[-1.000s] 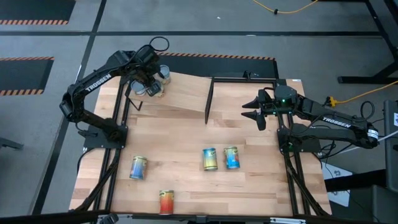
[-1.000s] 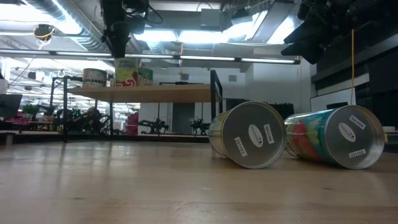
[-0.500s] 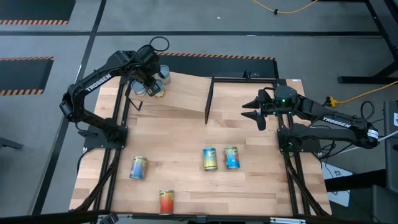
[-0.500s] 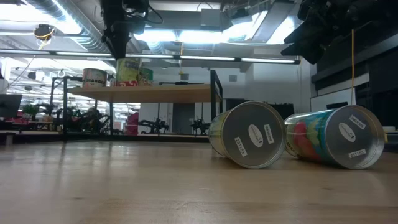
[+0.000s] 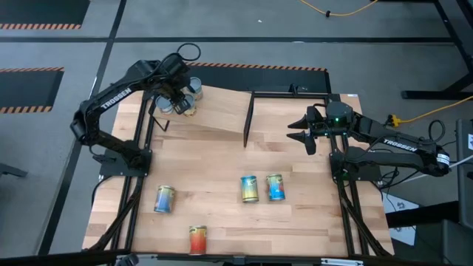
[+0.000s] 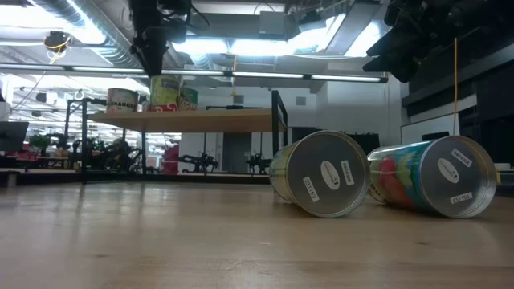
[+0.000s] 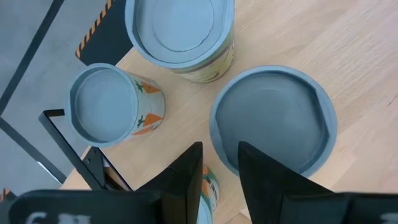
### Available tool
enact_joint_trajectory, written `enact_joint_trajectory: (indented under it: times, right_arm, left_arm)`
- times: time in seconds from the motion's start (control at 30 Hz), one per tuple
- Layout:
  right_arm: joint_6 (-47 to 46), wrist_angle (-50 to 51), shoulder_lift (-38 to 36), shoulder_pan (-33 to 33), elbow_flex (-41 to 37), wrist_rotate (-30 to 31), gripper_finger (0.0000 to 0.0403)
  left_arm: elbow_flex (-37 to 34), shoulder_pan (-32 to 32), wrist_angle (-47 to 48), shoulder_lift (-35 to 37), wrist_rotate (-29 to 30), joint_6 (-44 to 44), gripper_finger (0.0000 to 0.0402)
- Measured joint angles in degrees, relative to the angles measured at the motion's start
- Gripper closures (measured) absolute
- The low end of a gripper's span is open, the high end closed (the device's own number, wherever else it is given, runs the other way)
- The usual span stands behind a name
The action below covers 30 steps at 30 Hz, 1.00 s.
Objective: Pick and place cans onto a shelf
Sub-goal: Put the yellow canned carrot on the shelf
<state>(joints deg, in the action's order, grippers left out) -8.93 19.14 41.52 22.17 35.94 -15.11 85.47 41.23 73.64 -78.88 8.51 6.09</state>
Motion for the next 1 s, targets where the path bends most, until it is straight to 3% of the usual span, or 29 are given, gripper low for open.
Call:
enact_joint_trajectory:
  times: [0.37,0.5,0.67,0.8,1.0]
  right_arm:
    - [0.0,0.0,0.0,0.0,0.0,0.0,0.0196]
    - [-0.4,0.0,0.0,0.0,0.0,0.0,0.0196]
    - [-4.7,0.0,0.0,0.0,0.0,-0.1,0.0196]
    - [-5.8,0.0,0.0,0.0,0.0,-0.1,0.0196]
    - [-7.2,-3.8,0.1,-2.7,0.0,-4.7,0.0196]
  left_arm:
    - [2.8,-3.3,-0.4,7.0,-3.5,-0.3,0.0308]
    - [2.8,-7.8,-0.4,10.6,-6.7,-3.9,0.0309]
    - [2.6,-16.1,-0.7,14.2,-6.6,-9.5,0.0309]
    - [-2.1,-24.3,-6.0,17.2,-5.9,-13.1,0.0309]
    - [-15.2,-35.3,-21.5,21.6,-4.7,-16.3,0.0309]
